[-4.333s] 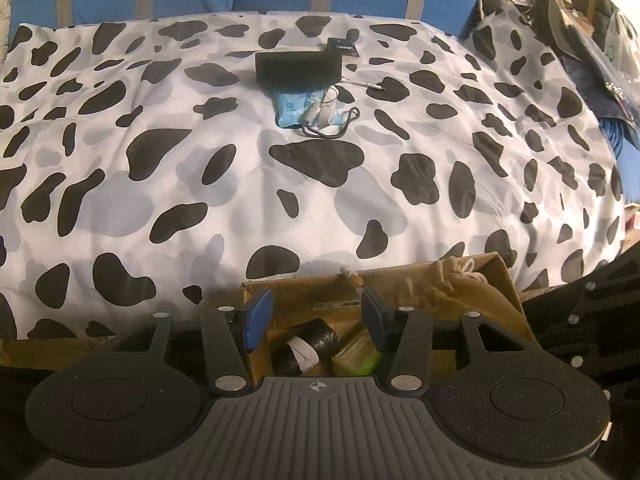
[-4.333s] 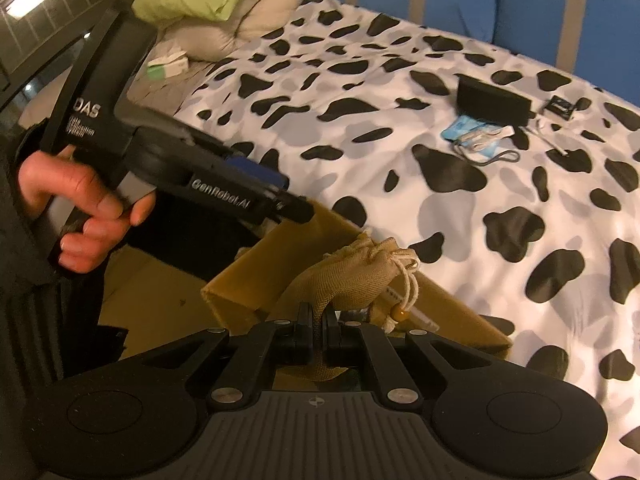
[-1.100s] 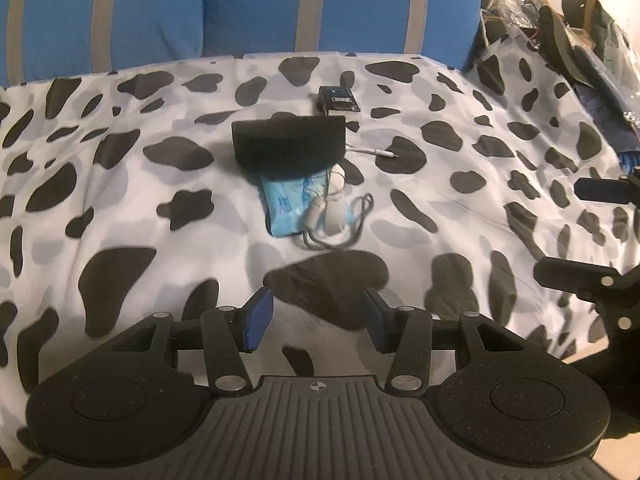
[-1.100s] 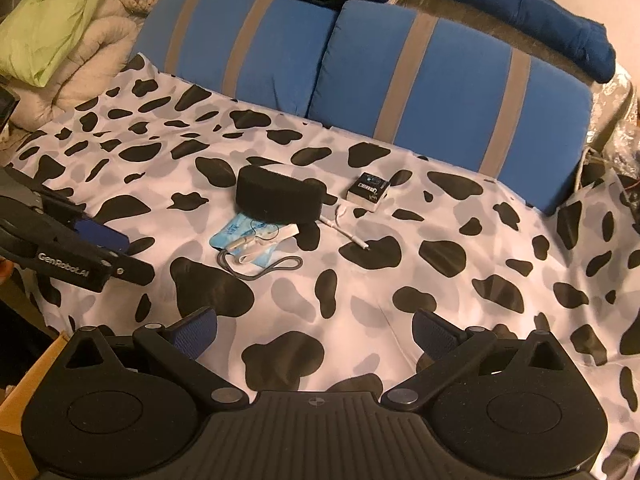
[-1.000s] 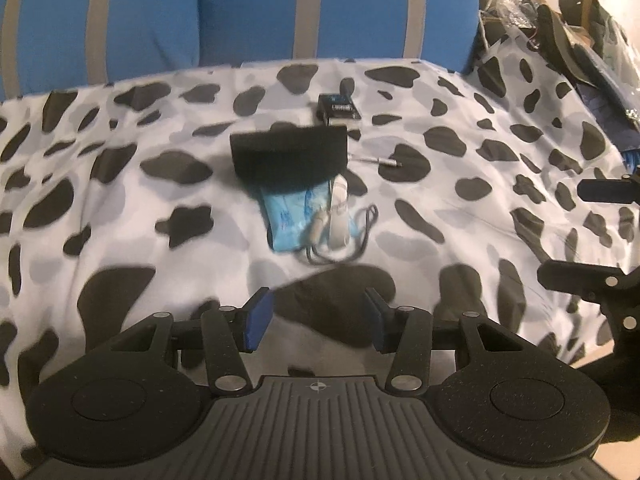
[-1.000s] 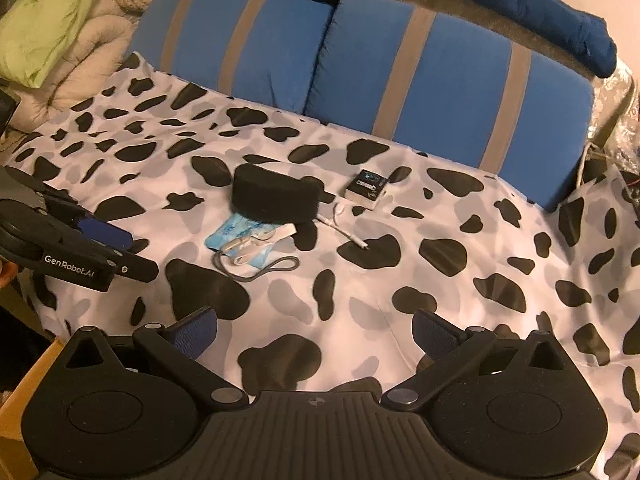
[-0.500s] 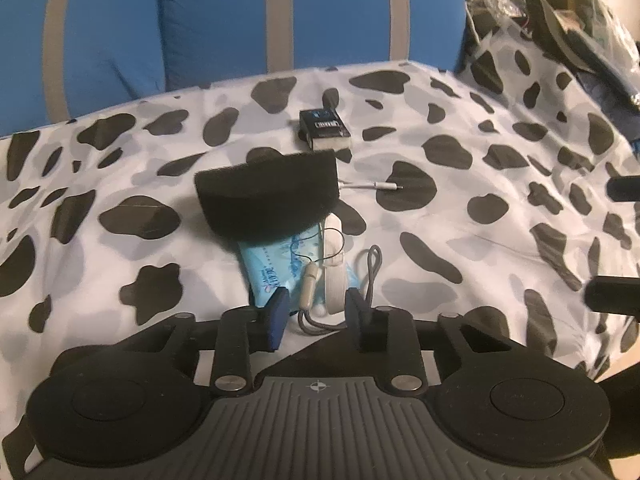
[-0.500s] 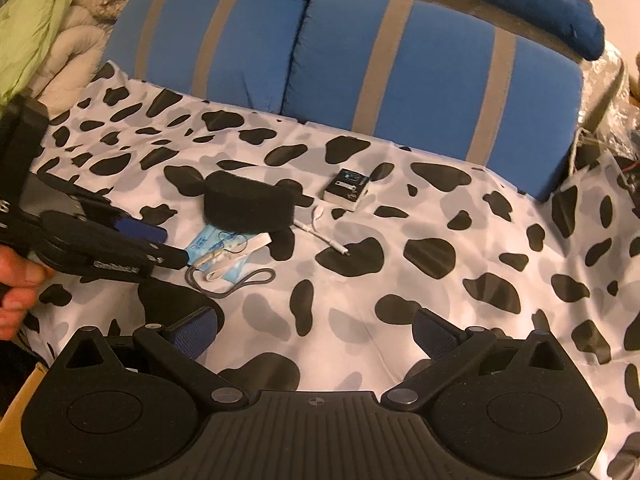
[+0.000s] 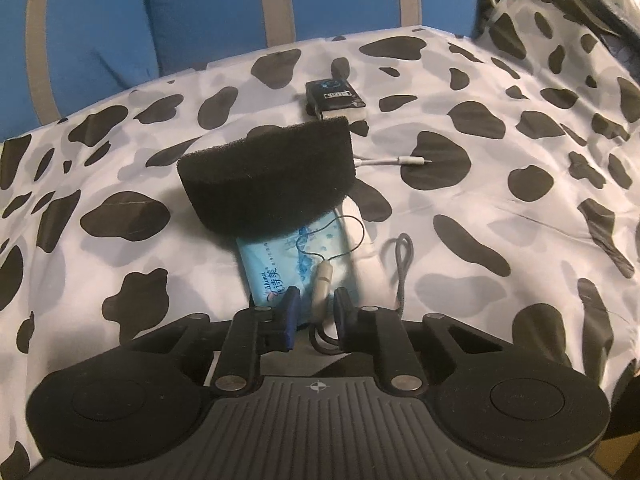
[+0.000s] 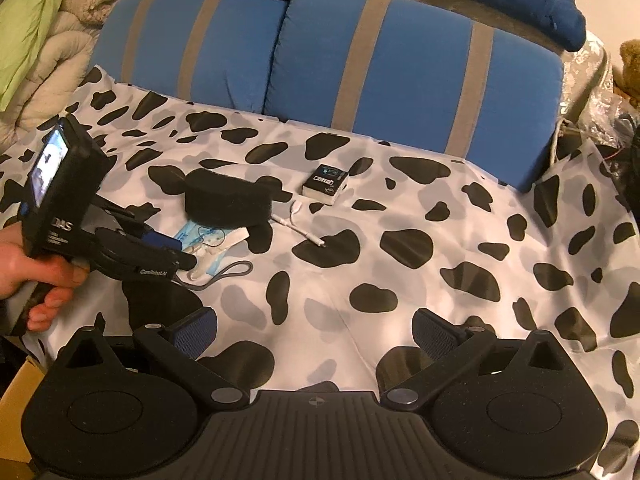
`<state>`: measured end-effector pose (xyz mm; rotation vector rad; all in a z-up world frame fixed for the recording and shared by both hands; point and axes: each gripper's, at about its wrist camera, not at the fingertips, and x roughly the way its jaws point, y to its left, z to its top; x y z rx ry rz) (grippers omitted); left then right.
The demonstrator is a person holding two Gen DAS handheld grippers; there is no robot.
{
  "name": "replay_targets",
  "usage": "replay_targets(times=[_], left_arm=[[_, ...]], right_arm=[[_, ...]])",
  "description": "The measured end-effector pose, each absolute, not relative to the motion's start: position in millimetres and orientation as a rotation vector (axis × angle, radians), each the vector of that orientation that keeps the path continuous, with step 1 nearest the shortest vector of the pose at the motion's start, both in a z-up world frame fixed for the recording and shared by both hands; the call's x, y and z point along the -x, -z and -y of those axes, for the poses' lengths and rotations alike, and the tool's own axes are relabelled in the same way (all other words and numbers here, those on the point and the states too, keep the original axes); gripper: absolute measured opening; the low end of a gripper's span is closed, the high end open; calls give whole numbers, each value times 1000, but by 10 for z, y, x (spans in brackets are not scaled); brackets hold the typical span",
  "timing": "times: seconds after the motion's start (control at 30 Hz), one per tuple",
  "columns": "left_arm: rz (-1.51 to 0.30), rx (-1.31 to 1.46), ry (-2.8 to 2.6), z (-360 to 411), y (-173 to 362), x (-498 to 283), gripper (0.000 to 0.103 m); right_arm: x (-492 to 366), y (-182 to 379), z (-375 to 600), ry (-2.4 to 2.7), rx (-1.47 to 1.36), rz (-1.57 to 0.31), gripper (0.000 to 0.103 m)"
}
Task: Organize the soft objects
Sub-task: 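Lower the left tool onto the white earphone cable and close on it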
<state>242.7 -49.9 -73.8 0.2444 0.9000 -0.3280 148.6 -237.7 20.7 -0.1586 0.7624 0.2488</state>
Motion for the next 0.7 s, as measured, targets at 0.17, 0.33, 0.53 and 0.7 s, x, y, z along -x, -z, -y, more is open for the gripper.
replay_targets(times=[0.17,0.33,0.53,0.7], left_arm=[[-899,-189,335,480,640,-2413,9],[-837,-171,339,445,369,-2259,9],[-810,-147,329,318,145,-2109,9],[-826,-102,335,191,5,-1929,9]], right_arm=[[-1495,-208,2415,-232,159,-761,103],[-1510,-218,2415,-226,148,-760,103],[-1515,-217,2311,-240,168,-755,103],[-1535,-204,2209,-255,180,-756,103]])
